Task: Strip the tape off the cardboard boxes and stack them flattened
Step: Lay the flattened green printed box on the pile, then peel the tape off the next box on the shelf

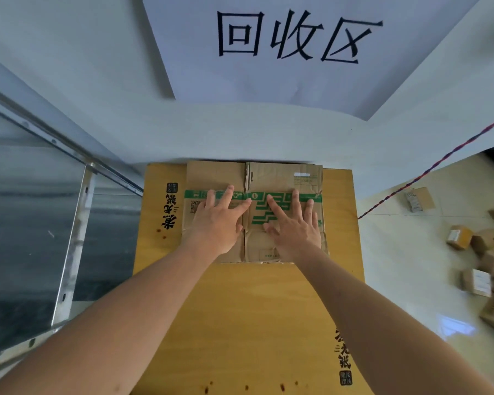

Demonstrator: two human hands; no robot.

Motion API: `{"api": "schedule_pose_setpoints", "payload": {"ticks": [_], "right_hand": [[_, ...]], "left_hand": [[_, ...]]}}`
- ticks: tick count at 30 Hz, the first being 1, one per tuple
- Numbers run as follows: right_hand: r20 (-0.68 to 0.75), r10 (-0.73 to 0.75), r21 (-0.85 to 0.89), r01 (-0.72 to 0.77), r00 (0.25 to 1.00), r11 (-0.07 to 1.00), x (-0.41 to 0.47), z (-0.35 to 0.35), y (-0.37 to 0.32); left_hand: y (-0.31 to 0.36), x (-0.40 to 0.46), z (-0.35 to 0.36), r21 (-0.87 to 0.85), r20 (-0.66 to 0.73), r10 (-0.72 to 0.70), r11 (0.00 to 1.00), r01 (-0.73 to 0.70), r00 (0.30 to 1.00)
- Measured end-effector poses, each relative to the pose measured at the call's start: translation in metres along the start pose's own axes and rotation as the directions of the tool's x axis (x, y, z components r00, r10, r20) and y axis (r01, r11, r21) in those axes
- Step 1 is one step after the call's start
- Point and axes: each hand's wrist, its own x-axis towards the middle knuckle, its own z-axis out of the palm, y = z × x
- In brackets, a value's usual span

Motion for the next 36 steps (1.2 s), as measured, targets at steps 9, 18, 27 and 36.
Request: {"api": "schedule_pose_setpoints", "payload": {"ticks": [9,18,27,36], "right_hand": [[-0.252,-0.193,0.078,0.218,0.948,0.973,-0.044,-0.053,-0.001],[-0.396,-0.343,0.024,0.382,0.852,0.924,-0.166,-0.098,-0.012],[-0.450,-0.495,-0.110,0.505,0.743,0.856,-0.339,-0.121,-0.003],[-0.512,-0.656,-0.266,0.625,0.554,0.734,-0.470,-0.148,-0.046]], "left_hand": [[0.003,-0.048,-0.058,-0.073,-0.155,0.096,0.991,-0.108,0.983],[0.031,-0.175,-0.114,-0.047,-0.313,0.077,0.994,-0.096,0.947],[0.098,-0.359,-0.138,-0.018,-0.474,-0.037,0.999,0.032,0.880],[0.105,-0.508,-0.169,-0.057,-0.634,-0.130,0.991,0.122,0.763]]}}
